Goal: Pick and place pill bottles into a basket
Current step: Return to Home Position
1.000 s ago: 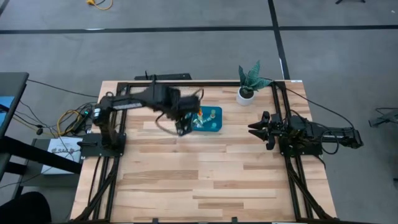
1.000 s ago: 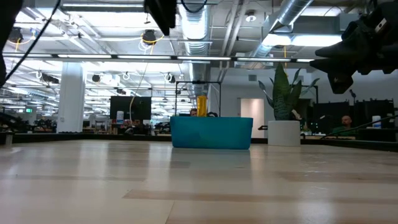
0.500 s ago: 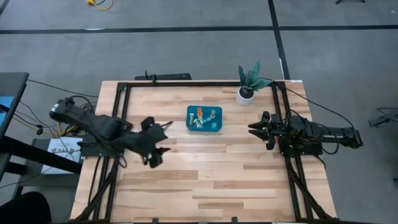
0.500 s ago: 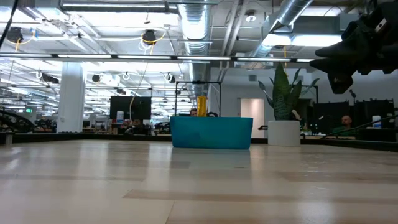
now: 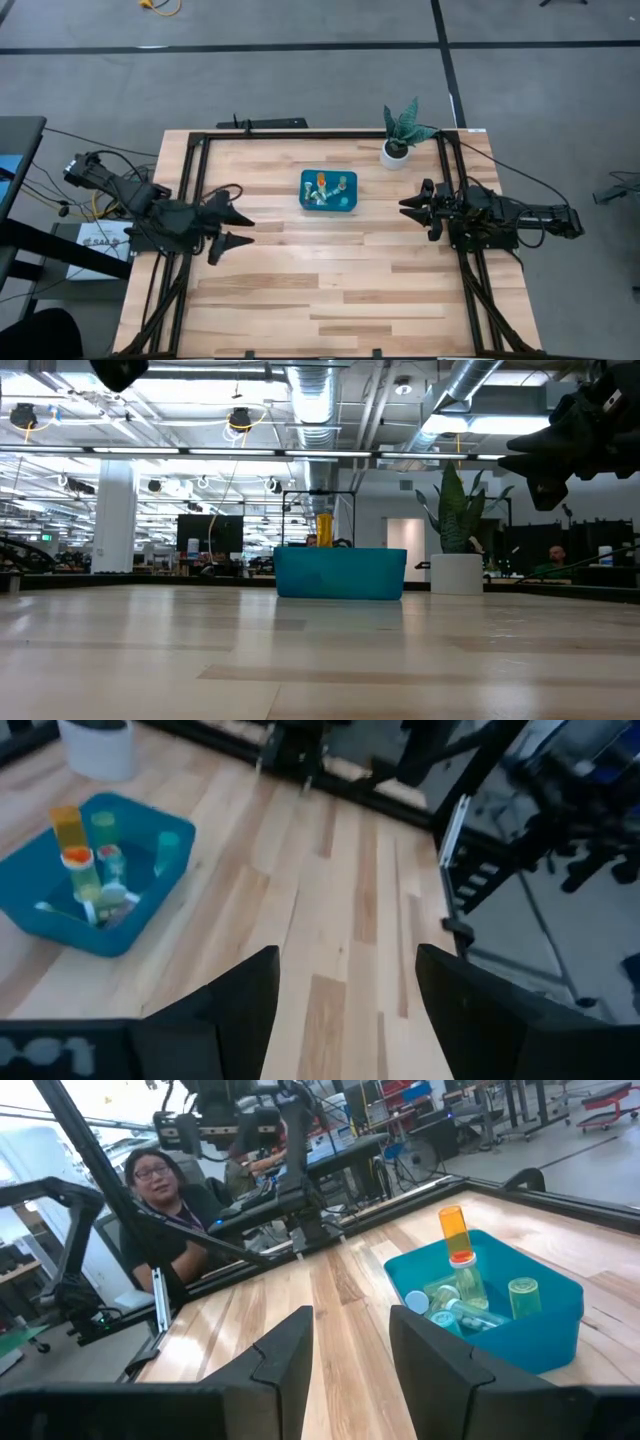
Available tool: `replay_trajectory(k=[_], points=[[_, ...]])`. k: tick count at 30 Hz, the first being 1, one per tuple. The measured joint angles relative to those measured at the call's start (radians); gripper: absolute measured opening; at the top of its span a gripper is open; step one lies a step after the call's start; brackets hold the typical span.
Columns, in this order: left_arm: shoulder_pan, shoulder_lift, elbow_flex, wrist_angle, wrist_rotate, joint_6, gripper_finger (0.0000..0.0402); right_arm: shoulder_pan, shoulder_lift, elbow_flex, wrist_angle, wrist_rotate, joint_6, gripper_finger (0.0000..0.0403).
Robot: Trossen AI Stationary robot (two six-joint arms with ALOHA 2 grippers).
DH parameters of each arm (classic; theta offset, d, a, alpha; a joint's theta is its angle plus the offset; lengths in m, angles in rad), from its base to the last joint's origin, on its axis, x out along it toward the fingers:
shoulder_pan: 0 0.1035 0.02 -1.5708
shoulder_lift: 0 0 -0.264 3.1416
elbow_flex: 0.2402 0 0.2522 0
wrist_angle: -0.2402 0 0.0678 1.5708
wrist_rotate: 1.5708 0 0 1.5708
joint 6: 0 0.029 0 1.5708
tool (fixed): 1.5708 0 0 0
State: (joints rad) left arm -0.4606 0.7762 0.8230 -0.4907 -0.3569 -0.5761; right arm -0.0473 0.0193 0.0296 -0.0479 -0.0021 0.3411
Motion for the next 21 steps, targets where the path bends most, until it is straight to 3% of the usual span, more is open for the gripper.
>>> replay_trajectory(k=[12,21], points=[[0.000,-0.365,-0.244,0.161,-0.050,0.099,0.0224,0.000,0.000,0.000,0.000,0.000,0.000,0.0129],[0.000,-0.612,-0.345,0.170,-0.036,0.176,0.0224,0.000,0.000,0.000,0.000,0.000,0.000,0.0129]])
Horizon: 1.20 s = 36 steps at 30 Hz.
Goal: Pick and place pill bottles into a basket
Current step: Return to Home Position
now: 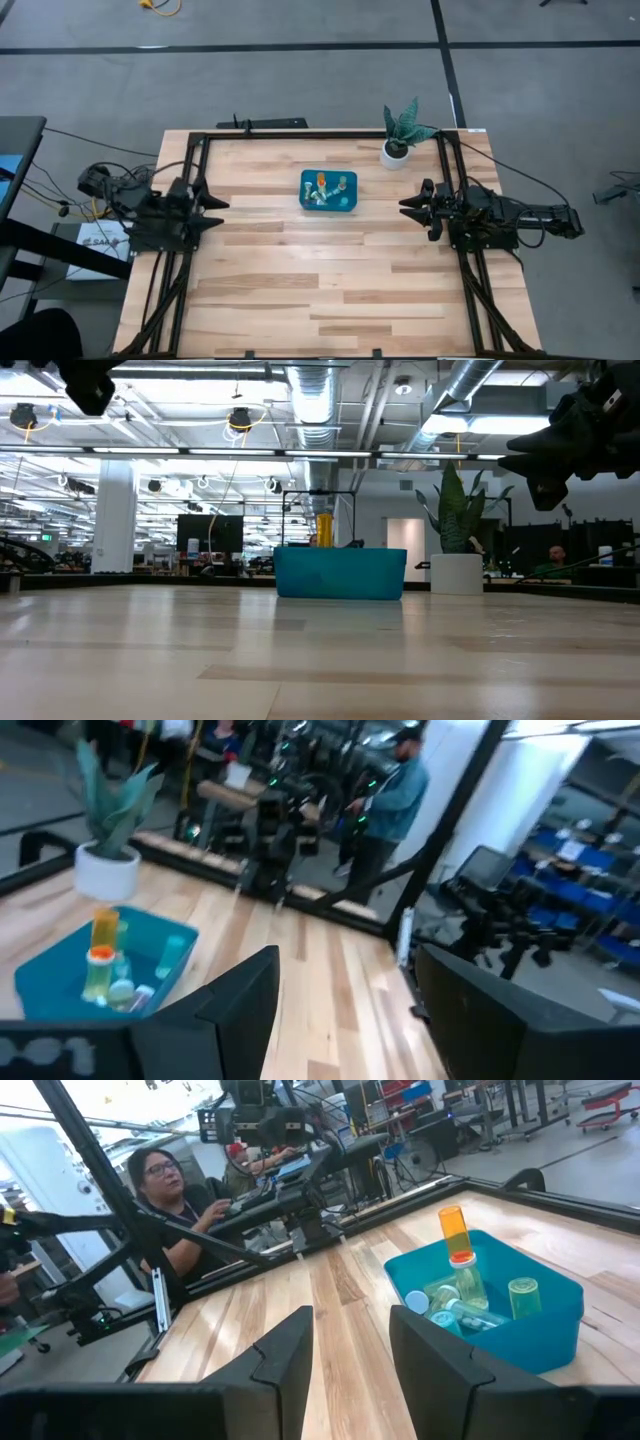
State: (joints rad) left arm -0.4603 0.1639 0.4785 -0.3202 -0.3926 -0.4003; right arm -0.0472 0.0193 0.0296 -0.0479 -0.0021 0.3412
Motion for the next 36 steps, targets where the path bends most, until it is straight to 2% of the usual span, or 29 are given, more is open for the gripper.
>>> replay_trajectory(k=[6,10,16,23,28,36], points=[[0.000,-0.164,-0.061,-0.002,0.082,0.037,0.0224,0.000,0.000,0.000,0.000,0.000,0.000,0.0129],[0.000,-0.160,-0.067,0.000,0.199,0.057,0.0224,0.000,0.000,0.000,0.000,0.000,0.000,0.0129],[0.000,-0.160,-0.153,0.219,0.308,0.108,0.0224,0.000,0.000,0.000,0.000,0.000,0.000,0.0129],[-0.001,-0.163,-0.305,0.532,0.361,0.097,0.0224,0.000,0.000,0.000,0.000,0.000,0.000,0.0129],[0.000,-0.161,-0.391,0.679,0.382,0.063,0.0224,0.000,0.000,0.000,0.000,0.000,0.000,0.0129],[0.000,-0.161,-0.437,0.742,0.406,0.039,0.0224,0.000,0.000,0.000,0.000,0.000,0.000,0.0129]])
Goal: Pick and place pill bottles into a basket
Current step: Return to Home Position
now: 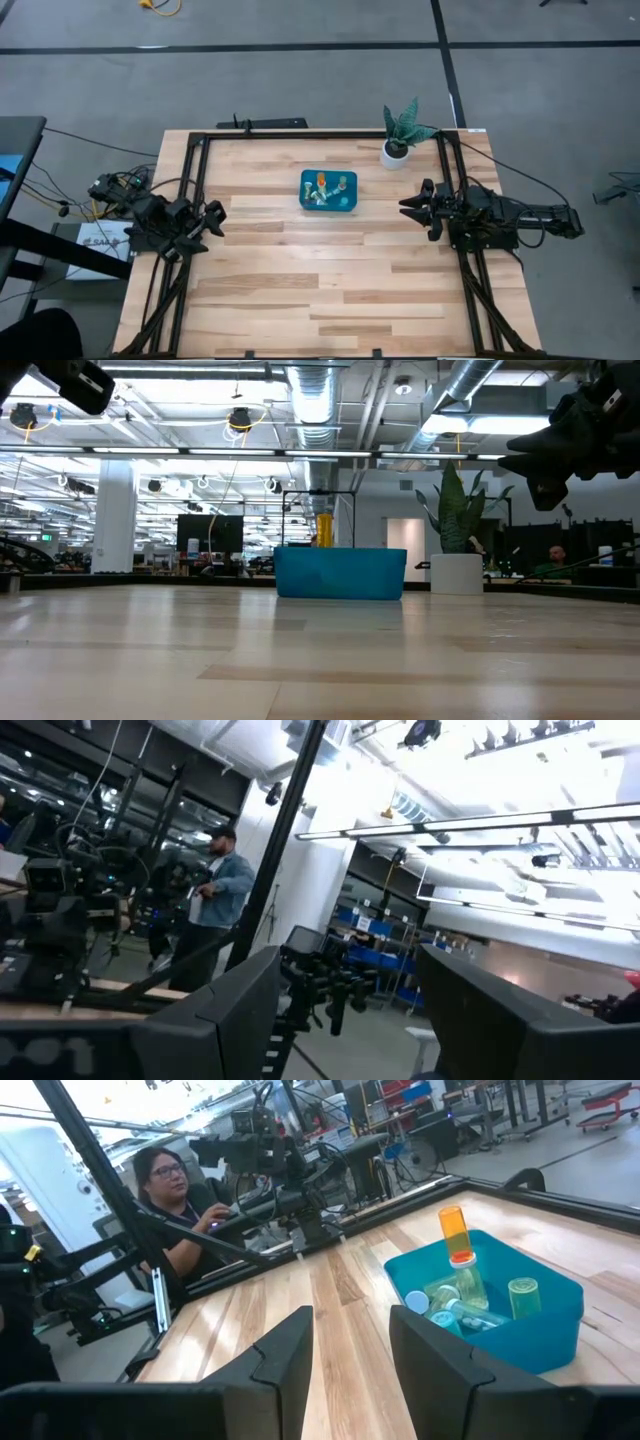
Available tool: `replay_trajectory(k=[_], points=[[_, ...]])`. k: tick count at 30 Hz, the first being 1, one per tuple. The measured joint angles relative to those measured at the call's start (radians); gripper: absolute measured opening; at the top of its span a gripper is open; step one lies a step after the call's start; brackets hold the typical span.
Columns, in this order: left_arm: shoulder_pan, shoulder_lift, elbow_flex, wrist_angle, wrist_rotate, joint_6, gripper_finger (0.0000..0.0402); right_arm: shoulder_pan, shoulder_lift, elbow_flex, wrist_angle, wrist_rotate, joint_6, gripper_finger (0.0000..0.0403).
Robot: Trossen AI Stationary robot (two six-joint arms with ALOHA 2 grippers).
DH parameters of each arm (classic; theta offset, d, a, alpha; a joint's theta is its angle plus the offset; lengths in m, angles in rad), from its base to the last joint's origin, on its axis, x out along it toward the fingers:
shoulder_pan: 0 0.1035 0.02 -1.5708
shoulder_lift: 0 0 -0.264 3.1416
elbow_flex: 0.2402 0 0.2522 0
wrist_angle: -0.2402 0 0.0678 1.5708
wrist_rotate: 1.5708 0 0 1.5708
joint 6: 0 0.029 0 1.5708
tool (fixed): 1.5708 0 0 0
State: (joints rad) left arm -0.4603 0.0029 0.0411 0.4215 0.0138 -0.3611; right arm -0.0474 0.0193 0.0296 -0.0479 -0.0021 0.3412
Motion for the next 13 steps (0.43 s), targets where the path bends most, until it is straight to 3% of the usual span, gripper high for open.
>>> replay_trajectory(k=[13], points=[[0.000,0.000,-0.027,-0.053,0.000,-0.018,0.0224,0.000,0.000,0.000,0.000,0.000,0.000,0.0129]])
